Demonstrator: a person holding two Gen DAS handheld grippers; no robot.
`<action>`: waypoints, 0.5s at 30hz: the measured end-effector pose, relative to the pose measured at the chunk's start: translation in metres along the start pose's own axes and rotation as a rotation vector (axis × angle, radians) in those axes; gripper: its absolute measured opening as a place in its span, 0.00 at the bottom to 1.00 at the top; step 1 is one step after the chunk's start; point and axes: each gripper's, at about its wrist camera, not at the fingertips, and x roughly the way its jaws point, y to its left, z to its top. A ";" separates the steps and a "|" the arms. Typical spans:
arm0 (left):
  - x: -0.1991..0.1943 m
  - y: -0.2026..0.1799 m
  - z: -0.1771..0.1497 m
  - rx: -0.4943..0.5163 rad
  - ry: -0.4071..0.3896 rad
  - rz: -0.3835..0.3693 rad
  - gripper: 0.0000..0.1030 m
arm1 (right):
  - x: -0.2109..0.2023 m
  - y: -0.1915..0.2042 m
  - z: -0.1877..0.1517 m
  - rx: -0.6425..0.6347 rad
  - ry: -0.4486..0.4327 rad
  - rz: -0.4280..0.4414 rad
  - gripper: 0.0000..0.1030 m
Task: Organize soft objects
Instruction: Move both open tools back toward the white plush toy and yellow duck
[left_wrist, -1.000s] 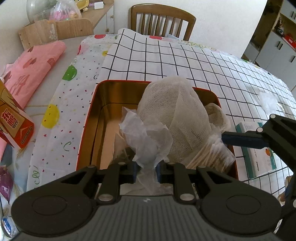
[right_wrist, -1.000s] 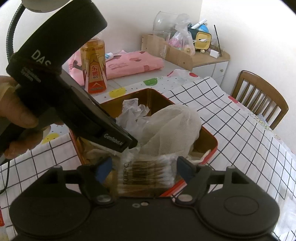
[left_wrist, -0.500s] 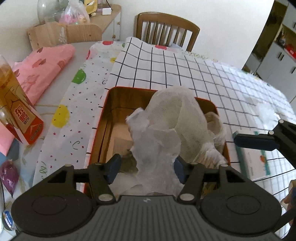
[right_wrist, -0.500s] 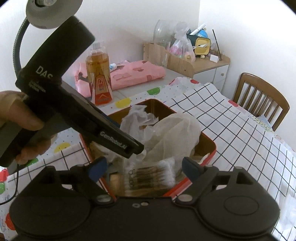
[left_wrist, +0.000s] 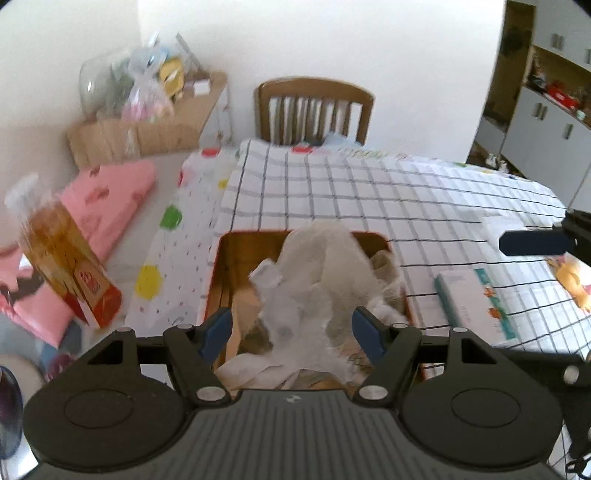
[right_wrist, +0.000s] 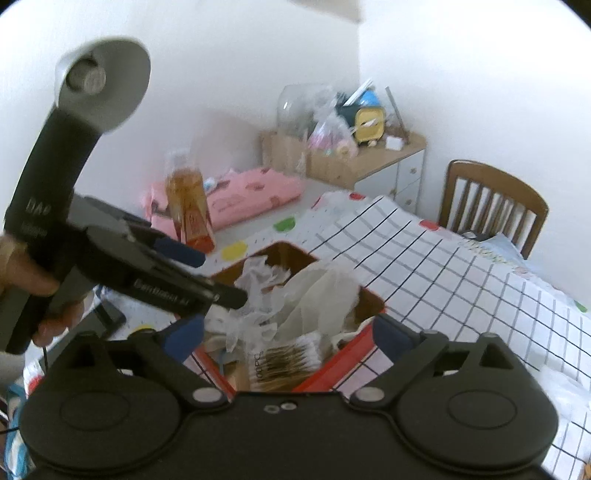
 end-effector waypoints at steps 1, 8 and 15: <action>-0.005 -0.004 0.001 0.006 -0.012 -0.007 0.72 | -0.006 -0.001 0.000 0.007 -0.009 -0.001 0.97; -0.031 -0.026 0.006 0.017 -0.065 -0.078 0.80 | -0.054 -0.013 -0.006 0.073 -0.075 -0.037 1.00; -0.043 -0.060 0.014 0.051 -0.106 -0.118 0.86 | -0.097 -0.035 -0.029 0.151 -0.098 -0.117 1.00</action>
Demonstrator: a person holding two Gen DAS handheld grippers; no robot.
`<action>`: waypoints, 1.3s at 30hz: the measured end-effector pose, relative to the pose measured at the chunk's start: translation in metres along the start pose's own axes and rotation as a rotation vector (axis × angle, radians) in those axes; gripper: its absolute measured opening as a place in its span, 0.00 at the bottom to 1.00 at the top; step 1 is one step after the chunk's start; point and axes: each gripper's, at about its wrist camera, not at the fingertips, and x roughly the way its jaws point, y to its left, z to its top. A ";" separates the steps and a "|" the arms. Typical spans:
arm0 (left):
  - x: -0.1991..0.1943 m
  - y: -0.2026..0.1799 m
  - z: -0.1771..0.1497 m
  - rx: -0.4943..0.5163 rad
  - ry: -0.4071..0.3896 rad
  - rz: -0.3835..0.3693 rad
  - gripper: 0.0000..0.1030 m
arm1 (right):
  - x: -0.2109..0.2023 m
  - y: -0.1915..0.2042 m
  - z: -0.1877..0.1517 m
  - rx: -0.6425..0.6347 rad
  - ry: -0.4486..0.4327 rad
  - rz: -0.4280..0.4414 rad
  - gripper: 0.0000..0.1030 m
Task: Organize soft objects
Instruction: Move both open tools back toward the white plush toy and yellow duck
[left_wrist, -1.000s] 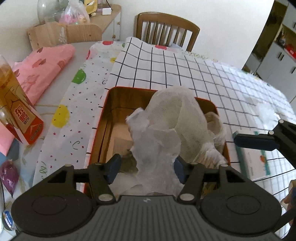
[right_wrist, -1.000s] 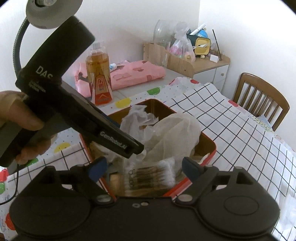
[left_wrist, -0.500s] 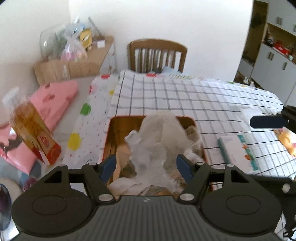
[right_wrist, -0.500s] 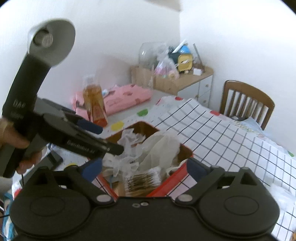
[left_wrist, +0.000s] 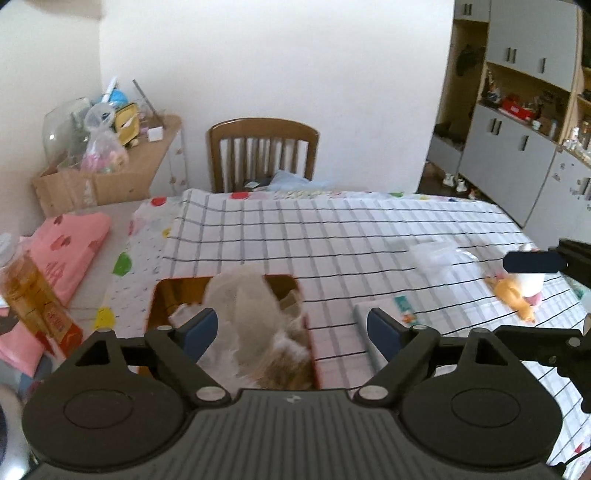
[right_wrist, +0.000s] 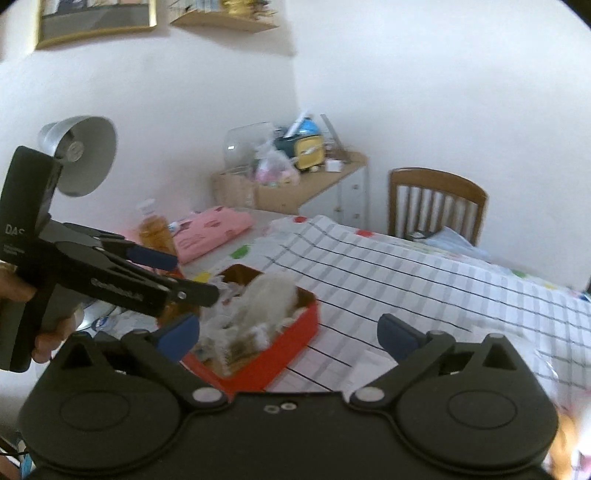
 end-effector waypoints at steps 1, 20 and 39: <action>0.000 -0.006 0.002 0.001 -0.004 -0.016 0.86 | -0.007 -0.005 -0.003 0.011 -0.004 -0.014 1.00; 0.061 -0.129 0.040 0.072 -0.018 -0.190 0.97 | -0.103 -0.119 -0.062 0.193 -0.055 -0.311 1.00; 0.197 -0.214 0.070 0.149 0.048 -0.283 0.97 | -0.079 -0.216 -0.109 0.268 0.061 -0.401 0.98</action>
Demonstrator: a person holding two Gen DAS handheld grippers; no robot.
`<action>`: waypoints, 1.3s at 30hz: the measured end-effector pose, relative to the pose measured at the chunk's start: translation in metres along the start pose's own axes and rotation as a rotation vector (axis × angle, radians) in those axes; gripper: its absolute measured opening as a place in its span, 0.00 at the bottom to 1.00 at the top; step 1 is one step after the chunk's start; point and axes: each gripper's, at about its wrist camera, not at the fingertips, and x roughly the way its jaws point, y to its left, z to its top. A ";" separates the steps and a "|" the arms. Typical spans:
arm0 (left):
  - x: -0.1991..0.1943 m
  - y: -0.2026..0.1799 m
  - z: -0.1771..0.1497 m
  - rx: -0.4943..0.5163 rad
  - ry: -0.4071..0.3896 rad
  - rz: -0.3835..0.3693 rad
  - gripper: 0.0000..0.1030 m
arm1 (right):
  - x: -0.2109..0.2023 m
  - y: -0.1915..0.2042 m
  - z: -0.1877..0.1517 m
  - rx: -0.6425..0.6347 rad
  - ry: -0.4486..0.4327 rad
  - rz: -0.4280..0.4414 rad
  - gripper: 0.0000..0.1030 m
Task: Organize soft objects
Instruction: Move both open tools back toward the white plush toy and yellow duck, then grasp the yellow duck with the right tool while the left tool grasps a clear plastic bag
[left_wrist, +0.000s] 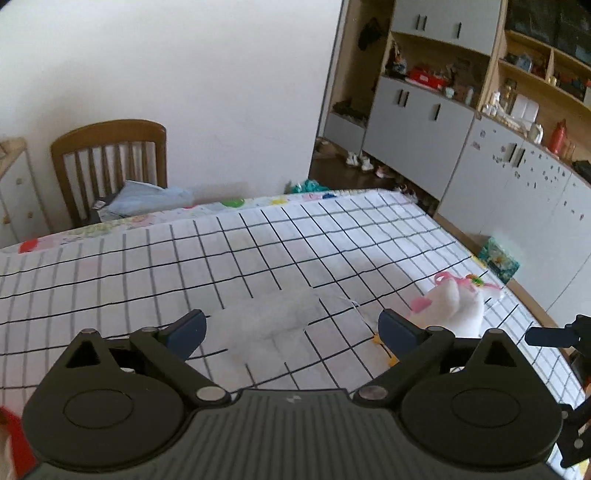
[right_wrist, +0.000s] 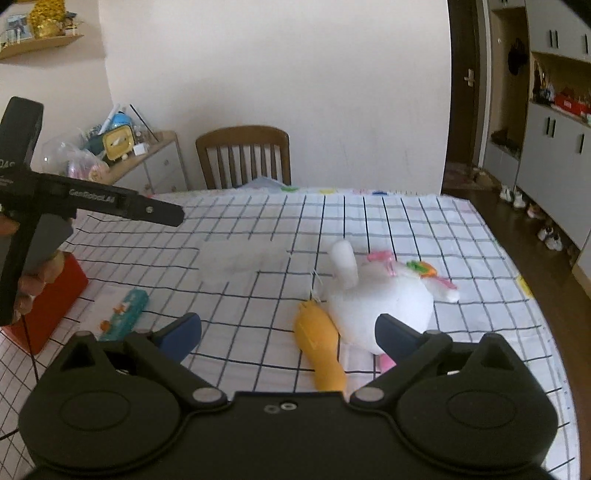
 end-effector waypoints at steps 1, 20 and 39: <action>0.008 -0.001 0.001 0.007 0.009 -0.003 0.97 | 0.005 -0.002 -0.001 0.003 0.008 0.004 0.97; 0.116 0.012 -0.001 0.123 0.112 -0.005 0.97 | 0.078 -0.019 -0.018 0.056 0.143 0.039 0.86; 0.143 0.025 -0.008 0.138 0.127 0.060 0.65 | 0.107 -0.012 -0.019 0.019 0.176 -0.038 0.52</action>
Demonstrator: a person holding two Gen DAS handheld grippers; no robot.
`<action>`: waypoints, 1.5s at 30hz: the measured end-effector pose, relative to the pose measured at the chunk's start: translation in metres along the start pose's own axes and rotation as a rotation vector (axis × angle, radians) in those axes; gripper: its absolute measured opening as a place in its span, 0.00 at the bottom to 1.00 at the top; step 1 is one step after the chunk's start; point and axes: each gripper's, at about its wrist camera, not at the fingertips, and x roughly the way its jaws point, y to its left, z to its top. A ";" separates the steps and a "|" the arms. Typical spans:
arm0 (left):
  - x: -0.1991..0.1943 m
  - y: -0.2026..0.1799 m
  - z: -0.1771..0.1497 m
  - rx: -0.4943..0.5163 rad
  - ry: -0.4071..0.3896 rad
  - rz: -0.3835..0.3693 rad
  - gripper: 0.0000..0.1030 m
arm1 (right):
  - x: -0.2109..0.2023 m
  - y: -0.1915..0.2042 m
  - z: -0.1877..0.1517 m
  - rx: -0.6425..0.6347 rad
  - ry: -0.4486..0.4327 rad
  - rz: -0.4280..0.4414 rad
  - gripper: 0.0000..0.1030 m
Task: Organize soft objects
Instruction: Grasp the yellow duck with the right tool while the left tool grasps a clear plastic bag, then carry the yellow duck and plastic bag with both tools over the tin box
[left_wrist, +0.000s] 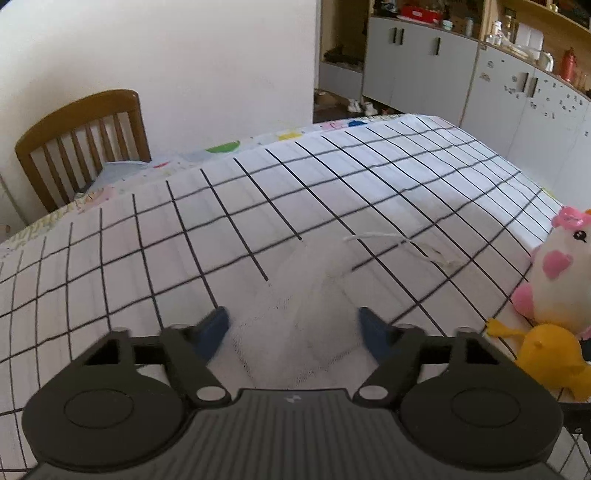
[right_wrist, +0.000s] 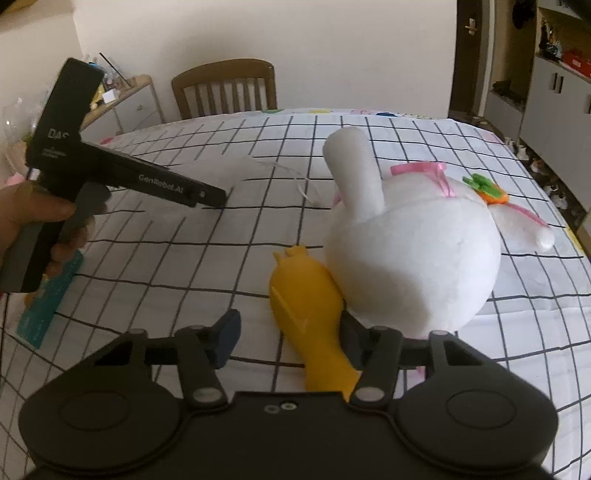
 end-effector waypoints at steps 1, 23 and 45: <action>-0.001 0.001 0.001 -0.006 -0.003 0.003 0.58 | 0.001 0.000 0.000 0.000 -0.002 -0.007 0.49; -0.057 -0.003 -0.012 -0.071 -0.031 0.022 0.13 | -0.038 0.012 -0.005 0.046 -0.074 0.029 0.18; -0.229 0.041 -0.059 -0.250 -0.140 0.104 0.13 | -0.130 0.102 0.030 0.008 -0.188 0.222 0.19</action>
